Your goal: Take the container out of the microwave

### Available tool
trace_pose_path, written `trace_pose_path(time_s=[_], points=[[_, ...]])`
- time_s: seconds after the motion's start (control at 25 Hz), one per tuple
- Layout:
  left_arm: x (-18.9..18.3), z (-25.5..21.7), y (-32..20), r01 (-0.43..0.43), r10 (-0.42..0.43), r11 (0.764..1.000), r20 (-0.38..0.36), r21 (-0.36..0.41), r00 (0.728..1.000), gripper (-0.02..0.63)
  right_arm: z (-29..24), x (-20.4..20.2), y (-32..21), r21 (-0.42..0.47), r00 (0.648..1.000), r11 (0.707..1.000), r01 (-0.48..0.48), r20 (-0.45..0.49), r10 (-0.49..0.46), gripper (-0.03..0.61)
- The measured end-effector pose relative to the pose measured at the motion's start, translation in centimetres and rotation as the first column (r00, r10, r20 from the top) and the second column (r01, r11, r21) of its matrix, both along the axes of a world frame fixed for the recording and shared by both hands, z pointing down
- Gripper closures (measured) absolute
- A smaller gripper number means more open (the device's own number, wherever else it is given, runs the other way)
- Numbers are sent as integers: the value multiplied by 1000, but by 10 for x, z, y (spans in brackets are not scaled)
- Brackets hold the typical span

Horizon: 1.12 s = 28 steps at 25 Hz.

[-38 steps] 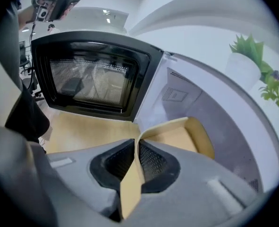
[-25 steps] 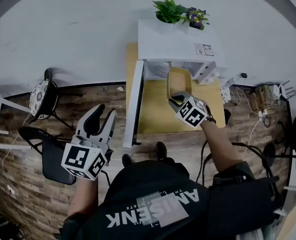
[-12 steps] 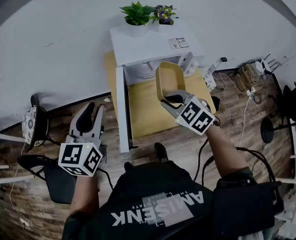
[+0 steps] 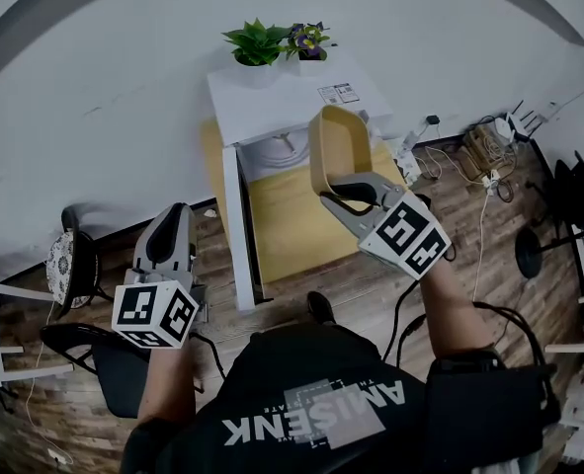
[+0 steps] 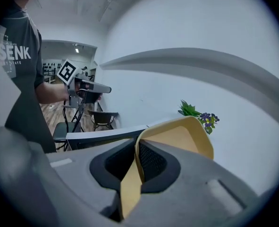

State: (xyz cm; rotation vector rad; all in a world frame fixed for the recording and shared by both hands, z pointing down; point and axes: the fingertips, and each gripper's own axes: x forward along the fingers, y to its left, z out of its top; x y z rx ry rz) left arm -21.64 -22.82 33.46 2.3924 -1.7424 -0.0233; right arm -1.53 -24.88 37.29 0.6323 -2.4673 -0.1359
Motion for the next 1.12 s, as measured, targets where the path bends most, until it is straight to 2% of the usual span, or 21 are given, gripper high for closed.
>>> trace_pose_path(time_s=[0.28,0.6,1.0,1.12], points=[[-5,-13,9,61,-61,997,-14,39,998,612,-21,3,7,39,1000,999,1,21,-2,549],[2,-9,11,39,-40,999,-86,-7,995,612,-29,6,11,80,1000,997,23,-23,-21,552],[1,-8,10,56,-56,998,-40,4,998,612,-29,7,11,67,999,997,32,3,-32,552],[3,-7,10,56,-56,998,8,4,998,612,-30,8,11,66,1000,997,31,1,-31,552]])
